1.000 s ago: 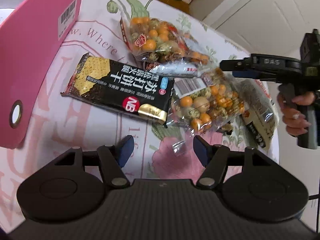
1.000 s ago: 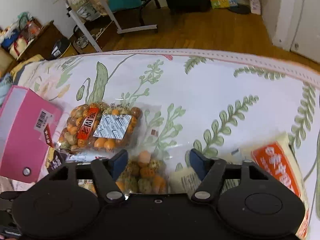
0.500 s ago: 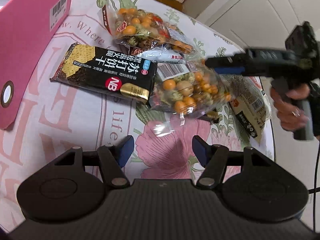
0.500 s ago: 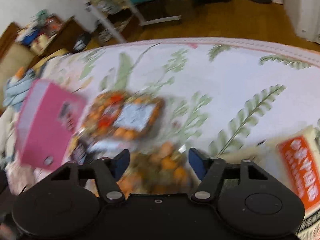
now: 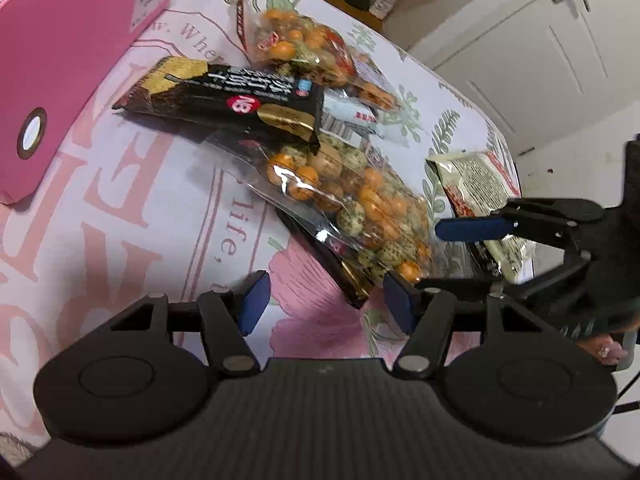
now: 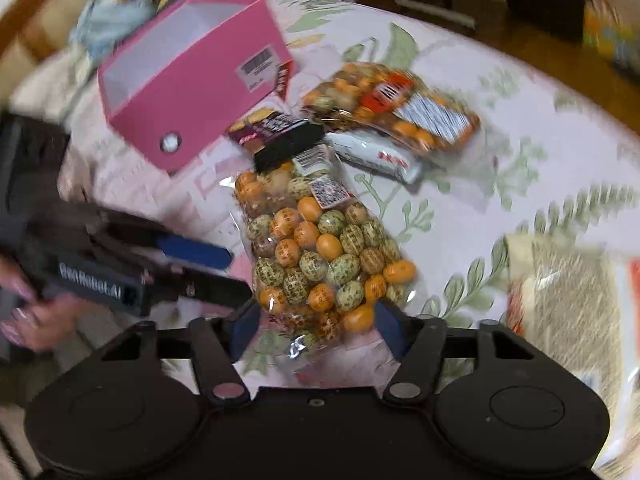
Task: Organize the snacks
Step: 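Reach the right gripper to the clear bag of coated peanuts and grasp it, then lift the peanut bag with the right gripper and carry it toward the pink box, then lower the peanut bag into the pink box and open the right gripper, then close both grippers together on a black NB cracker packet, then carry the black packet into the pink box and open both grippers, then move both grippers back to the second black NB cracker packet, then close both grippers together on the second black packet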
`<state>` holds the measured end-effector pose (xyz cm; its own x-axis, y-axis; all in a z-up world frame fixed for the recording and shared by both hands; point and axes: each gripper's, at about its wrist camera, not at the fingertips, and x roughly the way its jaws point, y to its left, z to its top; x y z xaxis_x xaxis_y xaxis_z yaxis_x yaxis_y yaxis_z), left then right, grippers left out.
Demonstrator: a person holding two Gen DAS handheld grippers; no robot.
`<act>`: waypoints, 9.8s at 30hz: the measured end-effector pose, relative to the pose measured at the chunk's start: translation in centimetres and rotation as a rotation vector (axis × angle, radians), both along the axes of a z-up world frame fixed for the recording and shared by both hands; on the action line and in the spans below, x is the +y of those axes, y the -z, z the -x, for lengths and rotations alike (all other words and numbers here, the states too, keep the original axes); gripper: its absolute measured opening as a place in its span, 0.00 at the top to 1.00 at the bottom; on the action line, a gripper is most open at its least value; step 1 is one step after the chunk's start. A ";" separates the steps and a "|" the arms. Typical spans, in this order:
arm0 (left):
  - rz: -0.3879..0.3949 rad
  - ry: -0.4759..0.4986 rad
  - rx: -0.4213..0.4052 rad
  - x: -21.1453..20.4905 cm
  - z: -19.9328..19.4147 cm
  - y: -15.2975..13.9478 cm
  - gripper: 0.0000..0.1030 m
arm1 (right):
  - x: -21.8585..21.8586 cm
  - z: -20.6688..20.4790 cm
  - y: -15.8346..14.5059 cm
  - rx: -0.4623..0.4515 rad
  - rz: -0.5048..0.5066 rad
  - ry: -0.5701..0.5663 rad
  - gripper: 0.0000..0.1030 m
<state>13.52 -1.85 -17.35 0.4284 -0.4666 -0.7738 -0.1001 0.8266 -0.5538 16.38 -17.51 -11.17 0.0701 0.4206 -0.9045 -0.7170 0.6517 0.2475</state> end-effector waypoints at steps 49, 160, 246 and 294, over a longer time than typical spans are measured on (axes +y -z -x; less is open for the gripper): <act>0.085 0.235 0.077 -3.3 0.0 -0.5 0.59 | 1.2 8.3 1.3 -0.022 0.006 0.357 0.11; -0.437 0.468 -0.133 1.5 -4.1 -7.0 0.37 | 4.4 4.7 0.2 -0.313 -0.075 0.079 0.16; -0.242 -0.194 -0.092 22.1 1.8 -14.0 0.44 | 17.1 4.0 -7.5 -0.323 -0.350 0.098 0.31; -0.203 -0.164 0.036 4.7 -0.2 -0.3 0.49 | 10.4 6.9 4.7 -0.317 -0.078 0.058 0.37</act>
